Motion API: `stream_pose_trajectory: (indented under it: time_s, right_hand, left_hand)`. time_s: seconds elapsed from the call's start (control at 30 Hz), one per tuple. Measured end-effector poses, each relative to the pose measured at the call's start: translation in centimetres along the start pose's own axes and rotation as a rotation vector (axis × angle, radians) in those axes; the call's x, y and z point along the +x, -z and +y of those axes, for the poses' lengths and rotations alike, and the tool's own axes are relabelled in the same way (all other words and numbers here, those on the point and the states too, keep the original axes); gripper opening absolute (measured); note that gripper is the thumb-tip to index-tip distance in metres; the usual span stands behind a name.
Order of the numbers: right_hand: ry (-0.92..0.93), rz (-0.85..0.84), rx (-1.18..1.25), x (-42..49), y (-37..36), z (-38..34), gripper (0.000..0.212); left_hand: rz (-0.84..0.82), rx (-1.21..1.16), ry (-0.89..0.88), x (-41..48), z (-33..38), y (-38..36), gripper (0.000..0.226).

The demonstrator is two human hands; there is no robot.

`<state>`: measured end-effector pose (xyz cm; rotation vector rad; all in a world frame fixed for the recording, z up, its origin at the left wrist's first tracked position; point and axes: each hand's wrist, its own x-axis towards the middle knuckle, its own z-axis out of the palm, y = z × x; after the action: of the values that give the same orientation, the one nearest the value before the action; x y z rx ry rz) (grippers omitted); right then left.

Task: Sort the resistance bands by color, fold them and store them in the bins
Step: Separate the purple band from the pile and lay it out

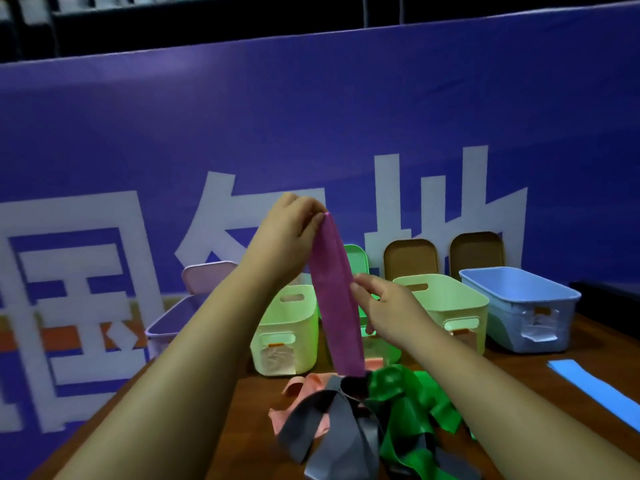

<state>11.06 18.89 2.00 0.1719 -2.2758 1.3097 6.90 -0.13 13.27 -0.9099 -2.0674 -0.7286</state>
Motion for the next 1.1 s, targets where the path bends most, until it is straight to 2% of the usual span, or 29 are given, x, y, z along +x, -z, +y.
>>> stream_pose_trajectory:
  time_s: [0.2, 0.43, 0.6, 0.93, 1.1]
  right_hand:
    - [-0.01, -0.128, 0.157, 0.2, -1.6, -3.4, 0.018]
    - [0.072, -0.173, 0.263, 0.6, -3.8, -6.4, 0.045]
    - [0.093, -0.225, 0.258, 0.7, -5.6, -7.5, 0.025]
    - [0.186, -0.249, 0.268, 1.6, -7.9, -9.5, 0.014]
    - [0.202, -0.221, 0.322, 2.1, -10.1, -10.5, 0.023]
  left_hand:
    - [-0.032, 0.069, -0.007, 0.5, -0.7, 4.4, 0.017]
    - [-0.059, 0.064, 0.018, -1.6, -2.4, 7.0, 0.017]
    - [-0.105, 0.062, 0.073, -3.0, -3.4, 8.0, 0.017]
    - [-0.095, -0.112, 0.183, -5.8, -5.4, 9.7, 0.014]
    - [-0.077, -0.275, 0.301, -7.4, -6.6, 10.4, 0.015]
